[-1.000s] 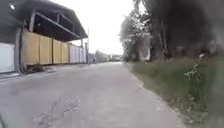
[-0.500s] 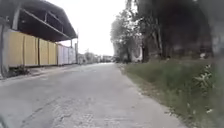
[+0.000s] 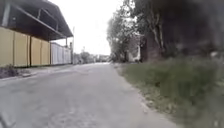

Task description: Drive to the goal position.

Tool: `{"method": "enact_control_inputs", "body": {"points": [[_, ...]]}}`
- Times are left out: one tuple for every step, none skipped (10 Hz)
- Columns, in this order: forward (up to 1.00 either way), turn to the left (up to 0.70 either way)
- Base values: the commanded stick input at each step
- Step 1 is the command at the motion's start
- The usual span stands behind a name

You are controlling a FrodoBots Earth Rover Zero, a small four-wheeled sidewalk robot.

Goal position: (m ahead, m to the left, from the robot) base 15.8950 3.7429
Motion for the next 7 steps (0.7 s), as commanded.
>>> {"method": "enact_control_inputs", "body": {"points": [[1.0, 0.0], [1.0, 0.0], [1.0, 0.0], [1.0, 0.0], [1.0, 0.0], [1.0, 0.0], [1.0, 0.0]]}}
